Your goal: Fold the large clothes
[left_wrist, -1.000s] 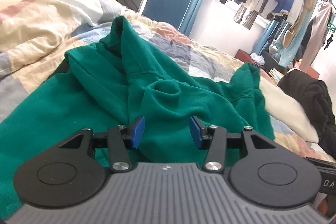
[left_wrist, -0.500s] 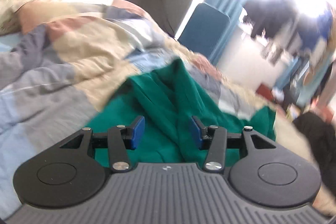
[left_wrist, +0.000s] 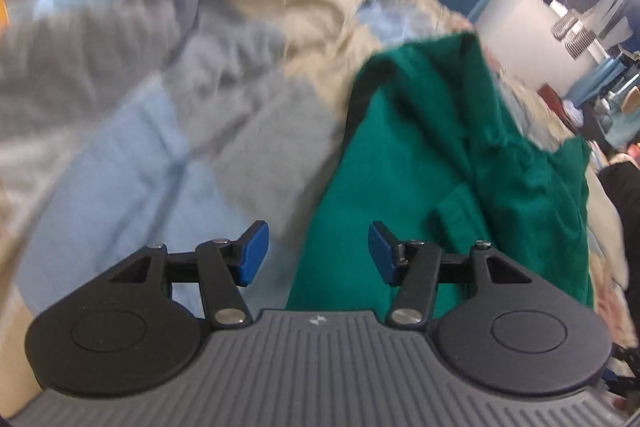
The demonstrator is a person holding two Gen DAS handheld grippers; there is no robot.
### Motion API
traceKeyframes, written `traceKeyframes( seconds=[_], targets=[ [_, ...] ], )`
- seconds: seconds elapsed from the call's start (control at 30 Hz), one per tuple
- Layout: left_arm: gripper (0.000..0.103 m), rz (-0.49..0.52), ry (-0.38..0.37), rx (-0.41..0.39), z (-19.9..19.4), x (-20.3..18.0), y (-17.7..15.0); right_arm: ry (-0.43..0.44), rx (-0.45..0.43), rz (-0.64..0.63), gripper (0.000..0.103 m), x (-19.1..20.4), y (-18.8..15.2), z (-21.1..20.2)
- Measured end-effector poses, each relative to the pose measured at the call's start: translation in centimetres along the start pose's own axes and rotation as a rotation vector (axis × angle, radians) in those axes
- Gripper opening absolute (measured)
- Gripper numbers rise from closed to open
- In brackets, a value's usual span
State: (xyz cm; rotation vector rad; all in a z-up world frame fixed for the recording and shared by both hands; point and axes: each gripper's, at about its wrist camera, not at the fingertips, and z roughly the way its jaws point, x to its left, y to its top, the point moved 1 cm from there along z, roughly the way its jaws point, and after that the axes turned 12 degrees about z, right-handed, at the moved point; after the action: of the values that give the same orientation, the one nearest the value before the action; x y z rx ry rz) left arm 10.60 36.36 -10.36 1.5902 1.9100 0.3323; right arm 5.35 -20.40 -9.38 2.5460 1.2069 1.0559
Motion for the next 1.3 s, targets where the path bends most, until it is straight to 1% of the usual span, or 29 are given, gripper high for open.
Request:
traceKeyframes(
  seconds=[0.07, 0.1, 0.13, 0.17, 0.27, 0.3, 0.37, 0.47, 0.53, 0.57, 0.6, 0.67, 0.73, 0.8, 0.83, 0.87, 0.9, 0.93, 1.0, 1.07, 1.17, 1.3],
  targets=[
    [0.061, -0.045, -0.067, 0.071, 1.7, 1.1, -1.2, -0.032, 0.007, 0.03, 0.083, -0.7, 0.3, 0.6],
    [0.061, -0.075, -0.092, 0.102, 2.4, 1.7, -1.8, -0.046, 0.027, 0.045, 0.083, -0.9, 0.3, 1.1],
    [0.061, -0.095, -0.113, 0.114, 2.9, 2.1, -2.2, -0.05, 0.059, 0.064, 0.083, -1.2, 0.4, 1.7],
    [0.062, -0.105, -0.133, 0.105, 3.0, 2.4, -2.7, -0.037, 0.09, 0.088, 0.085, -1.5, 0.7, 2.1],
    [0.064, -0.122, -0.181, 0.074, 2.6, 2.9, -3.2, 0.057, 0.214, 0.19, 0.086, -2.5, 0.4, 3.2],
    [0.065, -0.105, -0.186, 0.07, 2.4, 2.7, -3.3, 0.091, 0.234, 0.229, 0.087, -2.8, 0.1, 3.3],
    [0.065, -0.075, -0.207, 0.07, 2.2, 2.2, -3.4, 0.127, 0.235, 0.255, 0.087, -2.8, -0.4, 2.8],
    [0.065, -0.027, -0.231, 0.076, 1.8, 1.6, -3.5, 0.188, 0.253, 0.213, 0.087, -2.0, -1.0, 2.1],
    [0.065, -0.031, -0.241, 0.069, 2.2, 1.5, -3.4, 0.291, 0.308, 0.181, 0.087, -1.3, -1.9, 1.7],
    [0.065, -0.036, -0.245, 0.058, 2.0, 1.6, -3.4, 0.313, 0.344, 0.166, 0.087, -1.0, -2.4, 1.6],
    [0.065, -0.037, -0.253, 0.047, 1.9, 1.6, -3.4, 0.302, 0.361, 0.139, 0.087, -0.8, -3.0, 1.6],
    [0.065, -0.021, -0.264, 0.04, 1.6, 1.3, -3.5, 0.246, 0.354, 0.107, 0.087, -0.6, -3.5, 1.7],
    [0.065, 0.001, -0.274, 0.04, 1.3, 1.1, -3.7, 0.195, 0.361, 0.125, 0.084, -0.9, -3.4, 2.4],
    [0.065, 0.014, -0.28, 0.036, 0.9, 1.1, -3.7, 0.181, 0.384, 0.151, 0.083, -1.1, -3.5, 3.1],
    [0.065, 0.022, -0.289, 0.032, 0.6, 1.1, -3.7, 0.201, 0.403, 0.145, 0.084, -0.8, -3.6, 3.3],
    [0.065, 0.024, -0.298, 0.024, 0.3, 1.2, -3.7, 0.251, 0.422, 0.144, 0.084, -0.5, -3.7, 3.2],
    [0.065, 0.023, -0.307, 0.014, -0.1, 1.3, -3.8, 0.323, 0.443, 0.149, 0.084, -0.3, -3.8, 3.1],
    [0.065, 0.022, -0.316, 0.005, -0.4, 1.3, -3.9, 0.37, 0.453, 0.144, 0.084, 0.0, -3.8, 3.0],
    [0.065, 0.031, -0.326, 0.001, -0.8, 1.4, -4.0, 0.41, 0.432, 0.132, 0.084, 0.2, -3.8, 2.5],
    [0.065, 0.046, -0.323, 0.008, -1.1, 1.3, -4.1, 0.412, 0.432, 0.148, 0.084, 0.0, -3.7, 2.5],
    [0.065, 0.103, -0.314, 0.008, -1.9, 0.8, -4.2, 0.39, 0.437, 0.17, 0.084, -0.6, -3.7, 2.5],
    [0.065, 0.129, -0.338, 0.033, -2.4, 0.2, -4.6, 0.365, 0.434, 0.143, 0.084, -0.3, -3.9, 2.6]
  ],
)
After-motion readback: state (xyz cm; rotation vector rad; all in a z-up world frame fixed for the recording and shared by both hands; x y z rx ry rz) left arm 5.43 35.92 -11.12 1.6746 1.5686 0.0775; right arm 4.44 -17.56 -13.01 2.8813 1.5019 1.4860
